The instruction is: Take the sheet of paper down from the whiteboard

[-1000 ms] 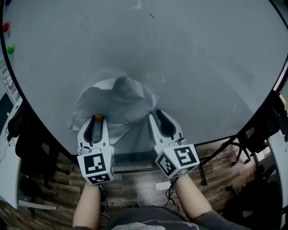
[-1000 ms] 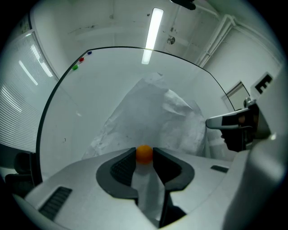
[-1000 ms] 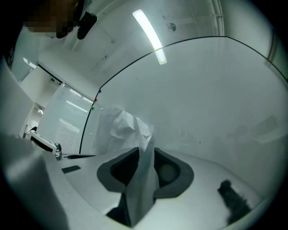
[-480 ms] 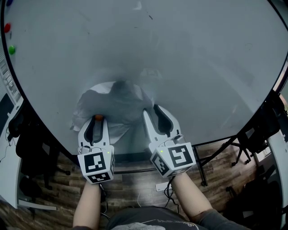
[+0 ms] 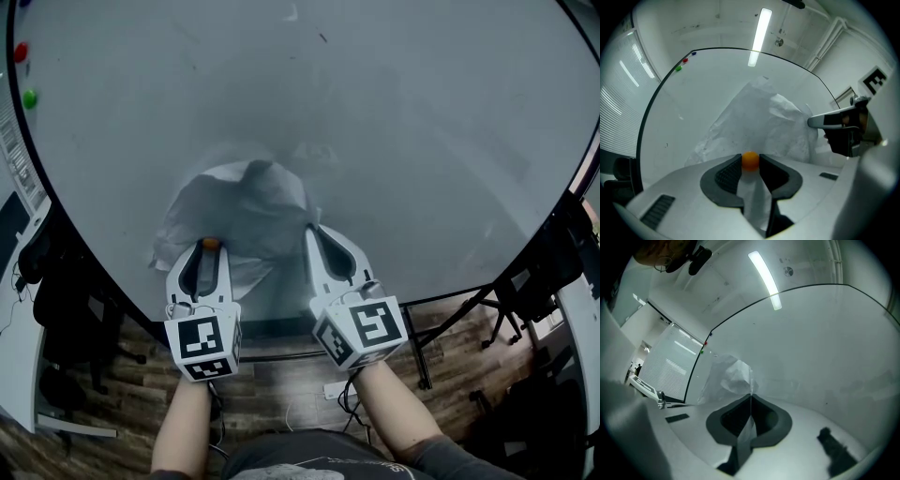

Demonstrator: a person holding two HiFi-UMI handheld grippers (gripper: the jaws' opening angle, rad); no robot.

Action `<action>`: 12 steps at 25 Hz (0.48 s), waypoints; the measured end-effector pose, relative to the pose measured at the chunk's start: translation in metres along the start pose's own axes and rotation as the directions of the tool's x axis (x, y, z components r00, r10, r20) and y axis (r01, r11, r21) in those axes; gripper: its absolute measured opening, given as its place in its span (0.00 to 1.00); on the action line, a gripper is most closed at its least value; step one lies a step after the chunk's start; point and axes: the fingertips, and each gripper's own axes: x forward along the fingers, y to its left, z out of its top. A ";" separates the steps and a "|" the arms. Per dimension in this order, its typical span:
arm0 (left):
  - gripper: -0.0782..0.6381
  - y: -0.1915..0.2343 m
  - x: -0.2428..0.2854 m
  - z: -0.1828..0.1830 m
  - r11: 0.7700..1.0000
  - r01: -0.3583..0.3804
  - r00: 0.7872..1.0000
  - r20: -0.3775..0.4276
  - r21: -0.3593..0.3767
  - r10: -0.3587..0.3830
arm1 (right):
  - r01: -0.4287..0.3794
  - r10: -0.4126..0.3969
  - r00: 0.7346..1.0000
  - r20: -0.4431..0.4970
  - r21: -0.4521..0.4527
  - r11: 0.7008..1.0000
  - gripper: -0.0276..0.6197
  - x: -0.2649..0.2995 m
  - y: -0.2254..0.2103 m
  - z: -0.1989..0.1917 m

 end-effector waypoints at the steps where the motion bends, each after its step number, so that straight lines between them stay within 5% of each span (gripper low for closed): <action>1: 0.28 0.000 0.000 0.000 1.000 0.005 1.000 0.001 -0.002 -0.005 | -0.002 0.002 1.000 0.005 0.004 1.000 0.08 -0.001 0.000 0.000; 12: 0.28 -0.012 -0.022 -0.008 0.996 0.083 0.996 -0.009 -0.026 -0.084 | 0.076 -0.076 0.997 -0.028 -0.013 0.997 0.08 -0.015 -0.006 -0.006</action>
